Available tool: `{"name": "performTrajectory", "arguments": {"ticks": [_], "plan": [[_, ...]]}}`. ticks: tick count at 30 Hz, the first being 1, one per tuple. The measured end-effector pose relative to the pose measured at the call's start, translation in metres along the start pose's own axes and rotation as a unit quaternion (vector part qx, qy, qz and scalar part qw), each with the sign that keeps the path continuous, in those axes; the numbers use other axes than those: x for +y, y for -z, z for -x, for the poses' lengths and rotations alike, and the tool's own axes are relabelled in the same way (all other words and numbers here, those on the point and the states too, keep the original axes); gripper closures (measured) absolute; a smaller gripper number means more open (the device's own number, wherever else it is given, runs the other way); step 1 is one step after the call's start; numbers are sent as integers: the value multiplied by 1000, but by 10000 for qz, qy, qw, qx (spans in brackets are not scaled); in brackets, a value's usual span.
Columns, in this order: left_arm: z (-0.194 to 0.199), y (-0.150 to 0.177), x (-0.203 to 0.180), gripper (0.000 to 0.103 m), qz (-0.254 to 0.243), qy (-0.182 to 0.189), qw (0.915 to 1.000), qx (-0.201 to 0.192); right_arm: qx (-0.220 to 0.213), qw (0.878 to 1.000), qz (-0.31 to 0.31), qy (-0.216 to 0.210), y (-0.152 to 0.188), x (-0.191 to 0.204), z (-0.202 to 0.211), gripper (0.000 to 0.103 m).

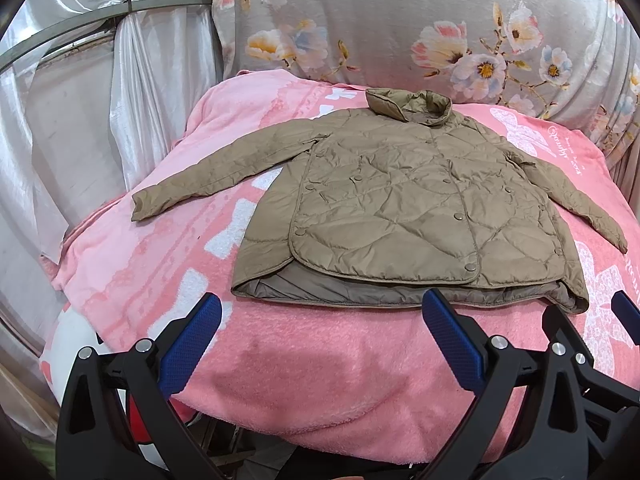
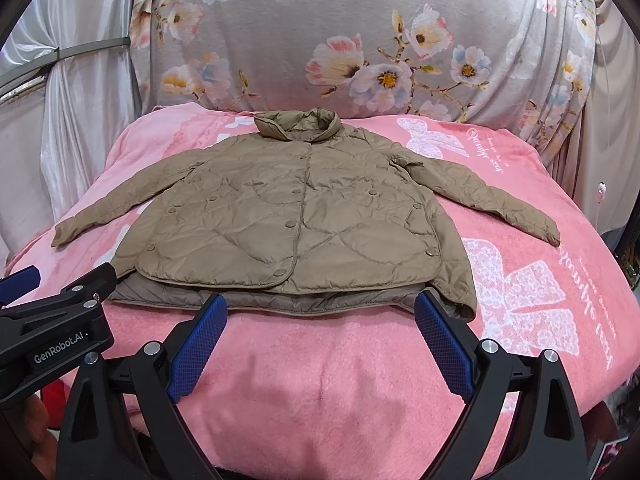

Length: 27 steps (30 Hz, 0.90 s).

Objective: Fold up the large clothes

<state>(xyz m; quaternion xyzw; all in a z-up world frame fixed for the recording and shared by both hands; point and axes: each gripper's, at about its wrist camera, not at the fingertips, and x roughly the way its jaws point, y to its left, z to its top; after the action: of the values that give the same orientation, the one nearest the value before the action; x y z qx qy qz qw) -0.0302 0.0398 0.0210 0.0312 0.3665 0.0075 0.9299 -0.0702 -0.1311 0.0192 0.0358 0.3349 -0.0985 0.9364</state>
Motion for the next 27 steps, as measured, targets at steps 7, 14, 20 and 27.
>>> {"name": "performTrajectory", "arguments": {"ticks": [7, 14, 20, 27], "plan": [[1, 1, 0, 5, 6, 0, 10000, -1, 2, 10000, 3, -3, 0, 2, 1, 10], [1, 1, 1, 5, 14, 6, 10000, 1, 1, 10000, 3, -2, 0, 1, 0, 10], [2, 2, 2, 5, 9, 0, 10000, -4, -1, 10000, 4, 1, 0, 1, 0, 10], [1, 3, 5, 5, 16, -2, 10000, 20, 4, 10000, -2, 6, 0, 2, 0, 10]]}}
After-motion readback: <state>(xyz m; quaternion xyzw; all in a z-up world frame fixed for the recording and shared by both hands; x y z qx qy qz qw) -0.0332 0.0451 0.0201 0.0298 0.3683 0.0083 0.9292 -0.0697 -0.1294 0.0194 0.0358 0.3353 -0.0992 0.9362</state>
